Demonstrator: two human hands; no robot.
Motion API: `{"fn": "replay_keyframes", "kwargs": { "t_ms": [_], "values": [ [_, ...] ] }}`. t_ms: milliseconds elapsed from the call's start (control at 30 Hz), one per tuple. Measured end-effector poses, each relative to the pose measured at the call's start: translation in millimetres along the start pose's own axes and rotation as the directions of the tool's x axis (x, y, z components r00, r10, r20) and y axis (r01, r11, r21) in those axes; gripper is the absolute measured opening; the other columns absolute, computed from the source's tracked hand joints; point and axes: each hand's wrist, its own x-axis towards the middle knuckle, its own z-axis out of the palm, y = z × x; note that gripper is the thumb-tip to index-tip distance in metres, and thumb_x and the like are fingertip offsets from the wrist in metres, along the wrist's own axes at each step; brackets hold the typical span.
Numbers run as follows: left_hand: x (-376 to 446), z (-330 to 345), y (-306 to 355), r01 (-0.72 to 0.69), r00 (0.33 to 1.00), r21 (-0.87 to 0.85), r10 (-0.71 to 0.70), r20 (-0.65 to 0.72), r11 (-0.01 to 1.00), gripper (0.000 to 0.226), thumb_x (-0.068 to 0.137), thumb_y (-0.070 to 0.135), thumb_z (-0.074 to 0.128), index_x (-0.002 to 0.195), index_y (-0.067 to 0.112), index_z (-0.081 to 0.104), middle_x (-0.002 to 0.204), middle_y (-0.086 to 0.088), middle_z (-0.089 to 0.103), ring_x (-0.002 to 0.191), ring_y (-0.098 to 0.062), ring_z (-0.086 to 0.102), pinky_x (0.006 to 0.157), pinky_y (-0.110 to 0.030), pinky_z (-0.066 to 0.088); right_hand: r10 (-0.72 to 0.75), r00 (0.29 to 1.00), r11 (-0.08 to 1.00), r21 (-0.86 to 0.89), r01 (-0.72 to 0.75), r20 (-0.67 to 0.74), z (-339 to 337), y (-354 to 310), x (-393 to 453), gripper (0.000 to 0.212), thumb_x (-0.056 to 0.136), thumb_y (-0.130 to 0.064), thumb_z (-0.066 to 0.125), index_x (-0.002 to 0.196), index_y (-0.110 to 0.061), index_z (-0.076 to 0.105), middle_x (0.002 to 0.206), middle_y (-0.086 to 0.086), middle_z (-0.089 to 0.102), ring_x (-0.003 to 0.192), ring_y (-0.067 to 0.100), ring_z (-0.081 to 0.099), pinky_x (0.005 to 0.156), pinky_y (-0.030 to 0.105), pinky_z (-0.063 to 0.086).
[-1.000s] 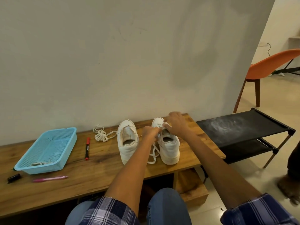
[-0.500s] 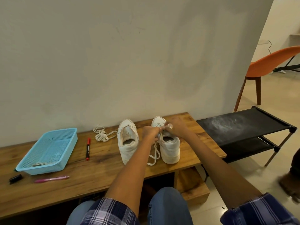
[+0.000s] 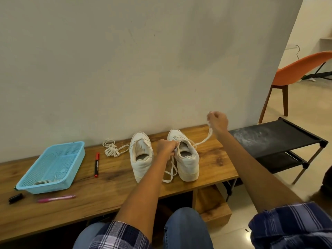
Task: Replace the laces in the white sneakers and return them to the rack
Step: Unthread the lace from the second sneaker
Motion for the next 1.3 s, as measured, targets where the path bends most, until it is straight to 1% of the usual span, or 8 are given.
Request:
{"fn": "replay_keyframes", "kwargs": {
  "t_ms": [133, 200, 300, 433, 833, 967, 1100, 1300],
  "values": [
    [-0.1, 0.0, -1.5, -0.020, 0.999, 0.040, 0.021, -0.029, 0.999, 0.031, 0.083, 0.013, 0.068, 0.110, -0.002, 0.063, 0.094, -0.012, 0.068, 0.087, -0.023, 0.067, 0.077, -0.032, 0.058, 0.177, 0.906, 0.867, -0.496, 0.041, 0.385, 11.1, 8.4, -12.7, 0.025, 0.087, -0.021, 0.058, 0.069, -0.008, 0.046, 0.071, 0.006, 0.045, 0.064, 0.017, 0.044, 0.062, 0.030, 0.043],
    [1.5, 0.3, -3.0, -0.021, 0.999, 0.056, 0.022, -0.031, 0.998, 0.031, 0.082, 0.014, 0.069, 0.108, -0.002, 0.063, 0.095, -0.012, 0.068, 0.087, -0.023, 0.067, 0.078, -0.034, 0.058, 0.019, 0.888, 0.841, -0.489, 0.234, 0.459, 19.0, 1.0, -26.5, 0.017, 0.085, -0.016, 0.057, 0.084, 0.001, 0.060, 0.082, 0.015, 0.056, 0.077, 0.025, 0.054, 0.072, 0.038, 0.047],
    [2.5, 3.0, -2.5, -0.138, 0.983, 0.194, 0.159, -0.096, 0.971, 0.035, 0.078, 0.023, 0.072, 0.106, 0.003, 0.064, 0.098, -0.012, 0.068, 0.082, -0.023, 0.066, 0.075, -0.034, 0.058, -0.040, 0.809, 0.762, -0.505, 0.404, 0.587, 36.5, -1.2, -53.8, 0.027, 0.078, -0.010, 0.056, 0.054, -0.010, 0.045, 0.054, 0.004, 0.039, 0.054, 0.016, 0.035, 0.052, 0.027, 0.030],
    [-2.1, 9.2, 7.1, -0.406, 0.853, 0.584, 0.520, -0.034, 0.703, 0.038, 0.078, 0.018, 0.069, 0.114, 0.012, 0.059, 0.114, -0.004, 0.062, 0.107, -0.022, 0.058, 0.083, -0.029, 0.045, -0.097, 0.885, 0.681, -0.618, 0.393, 0.456, 54.9, 25.0, -67.7, 0.026, 0.089, -0.009, 0.048, 0.063, -0.010, 0.041, 0.065, 0.004, 0.046, 0.066, 0.019, 0.044, 0.058, 0.028, 0.032],
    [19.4, 29.2, 8.9, -0.525, 0.706, 0.793, 0.678, 0.204, 0.308, 0.015, 0.089, 0.021, 0.058, 0.088, 0.007, 0.064, 0.094, -0.007, 0.064, 0.087, -0.023, 0.059, 0.065, -0.028, 0.040, -0.087, 0.981, 0.858, -0.486, 0.163, 0.176, 54.2, 41.1, -66.1, 0.038, 0.088, -0.005, 0.048, 0.055, -0.015, 0.034, 0.059, 0.000, 0.039, 0.069, 0.020, 0.045, 0.061, 0.029, 0.029],
    [23.2, 28.3, 1.9, -0.531, 0.720, 0.709, 0.689, 0.089, 0.464, 0.015, 0.087, 0.018, 0.057, 0.083, 0.008, 0.066, 0.085, -0.006, 0.068, 0.078, -0.020, 0.061, 0.064, -0.026, 0.039, -0.037, 0.993, 0.904, -0.420, 0.081, 0.111, 57.3, 44.0, -64.6, 0.026, 0.092, -0.012, 0.050, 0.066, -0.008, 0.049, 0.072, 0.007, 0.050, 0.070, 0.019, 0.046, 0.061, 0.030, 0.030],
    [22.6, 15.4, -7.8, -0.279, 0.919, 0.224, 0.327, -0.219, 0.934, 0.029, 0.093, 0.023, 0.047, 0.093, 0.001, 0.066, 0.092, -0.010, 0.069, 0.080, -0.022, 0.061, 0.069, -0.032, 0.045, -0.051, 0.991, 0.901, -0.423, 0.098, 0.121, 59.9, 47.8, -64.5, 0.024, 0.094, -0.015, 0.050, 0.081, 0.001, 0.063, 0.080, 0.014, 0.059, 0.073, 0.020, 0.048, 0.061, 0.030, 0.033],
    [14.4, 8.8, 14.0, -0.400, 0.880, 0.454, 0.472, -0.051, 0.796, 0.029, 0.087, 0.024, 0.051, 0.114, 0.015, 0.055, 0.104, 0.000, 0.062, 0.097, -0.021, 0.059, 0.075, -0.029, 0.043, -0.079, 0.987, 0.886, -0.443, 0.133, 0.140, 59.3, 47.5, -63.1, 0.023, 0.093, -0.016, 0.051, 0.083, 0.001, 0.065, 0.074, 0.007, 0.053, 0.071, 0.020, 0.049, 0.060, 0.029, 0.034]
  ]
}}
